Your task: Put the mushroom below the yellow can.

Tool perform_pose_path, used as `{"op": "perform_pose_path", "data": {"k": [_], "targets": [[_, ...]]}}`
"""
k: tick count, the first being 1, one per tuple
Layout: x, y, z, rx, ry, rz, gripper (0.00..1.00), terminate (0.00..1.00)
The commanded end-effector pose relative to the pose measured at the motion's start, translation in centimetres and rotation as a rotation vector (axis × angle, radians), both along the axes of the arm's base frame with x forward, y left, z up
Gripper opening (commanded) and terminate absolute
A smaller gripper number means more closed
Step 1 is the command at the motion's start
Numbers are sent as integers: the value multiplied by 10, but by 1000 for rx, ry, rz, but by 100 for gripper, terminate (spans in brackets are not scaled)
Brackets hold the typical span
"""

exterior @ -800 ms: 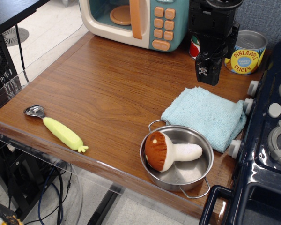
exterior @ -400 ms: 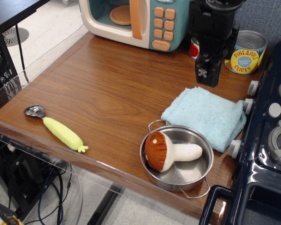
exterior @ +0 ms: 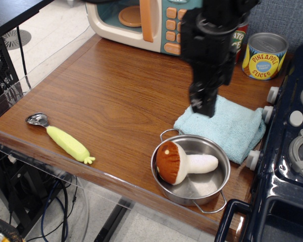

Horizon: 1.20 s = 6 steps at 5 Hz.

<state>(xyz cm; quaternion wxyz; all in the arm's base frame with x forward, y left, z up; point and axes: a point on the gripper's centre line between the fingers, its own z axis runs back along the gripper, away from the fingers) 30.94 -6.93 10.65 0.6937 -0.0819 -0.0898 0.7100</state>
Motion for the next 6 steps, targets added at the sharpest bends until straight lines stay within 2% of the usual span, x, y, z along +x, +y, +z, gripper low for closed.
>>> {"op": "perform_pose_path", "data": {"k": [1,2,3,4,5,6], "targets": [[-32,9,-6,142,26,-8,100,0],[-38,11,-34,226,98,-49,100,0],[-39,10,-48,238,131,-93,100,0],[-43,14,-64,306,172,-105,100,0],[-44,15,-73,337,179,-109,0,0],[-42,14,-75,326,189,-122,0,0]]}}
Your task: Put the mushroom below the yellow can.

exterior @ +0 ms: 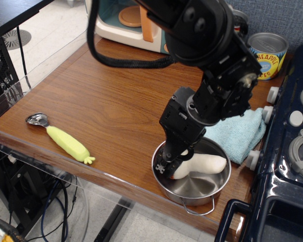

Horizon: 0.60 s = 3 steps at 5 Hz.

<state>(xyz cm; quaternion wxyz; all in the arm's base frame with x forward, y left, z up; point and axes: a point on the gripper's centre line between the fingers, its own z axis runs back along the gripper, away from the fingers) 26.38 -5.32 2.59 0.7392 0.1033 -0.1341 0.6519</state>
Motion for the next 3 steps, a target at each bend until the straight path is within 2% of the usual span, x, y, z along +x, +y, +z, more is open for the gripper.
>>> {"op": "perform_pose_path", "data": {"k": [1,2,3], "targets": [[4,-2,6,-20,-9,-21,0,0],[4,-2,17,-39,-28,-12,0,0],[17,-1,50,-107,-107,36,0,0]]}}
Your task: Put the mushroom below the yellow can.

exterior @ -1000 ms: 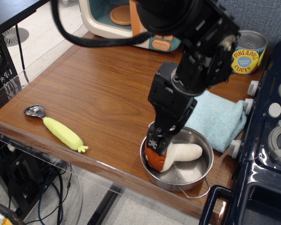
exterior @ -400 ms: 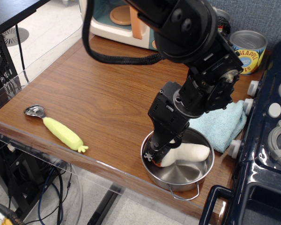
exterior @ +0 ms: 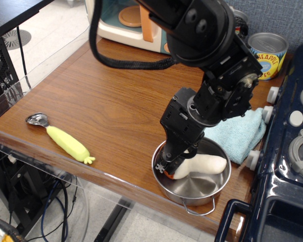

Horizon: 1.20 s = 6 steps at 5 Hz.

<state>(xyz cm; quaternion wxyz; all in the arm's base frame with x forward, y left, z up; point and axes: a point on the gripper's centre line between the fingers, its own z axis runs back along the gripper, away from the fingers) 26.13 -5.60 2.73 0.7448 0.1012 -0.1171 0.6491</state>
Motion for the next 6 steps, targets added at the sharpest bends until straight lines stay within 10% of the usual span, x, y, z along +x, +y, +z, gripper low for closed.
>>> {"op": "perform_pose_path", "data": {"k": [1,3,6], "targets": [[48,4,73,-146,-200,102,0,0],[122,13,91,-201,-259,215,0,0],[185,3,29,-131,-264,152,0,0]]}}
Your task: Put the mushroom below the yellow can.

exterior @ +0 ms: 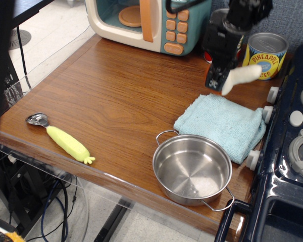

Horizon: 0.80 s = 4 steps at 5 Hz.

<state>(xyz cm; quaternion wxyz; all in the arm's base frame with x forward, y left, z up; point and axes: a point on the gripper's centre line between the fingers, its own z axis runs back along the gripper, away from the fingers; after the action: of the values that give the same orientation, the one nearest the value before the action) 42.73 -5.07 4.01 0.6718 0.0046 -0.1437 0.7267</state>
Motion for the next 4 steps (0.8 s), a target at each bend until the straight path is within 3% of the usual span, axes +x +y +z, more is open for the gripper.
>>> {"op": "perform_pose_path", "data": {"k": [1,2,4], "targets": [[28,-3,11,-3,-69,-26,0,0],[27,-1,8,12,-31,-14,100,0],[22,0,18,11,-52,-5,100,0]]}}
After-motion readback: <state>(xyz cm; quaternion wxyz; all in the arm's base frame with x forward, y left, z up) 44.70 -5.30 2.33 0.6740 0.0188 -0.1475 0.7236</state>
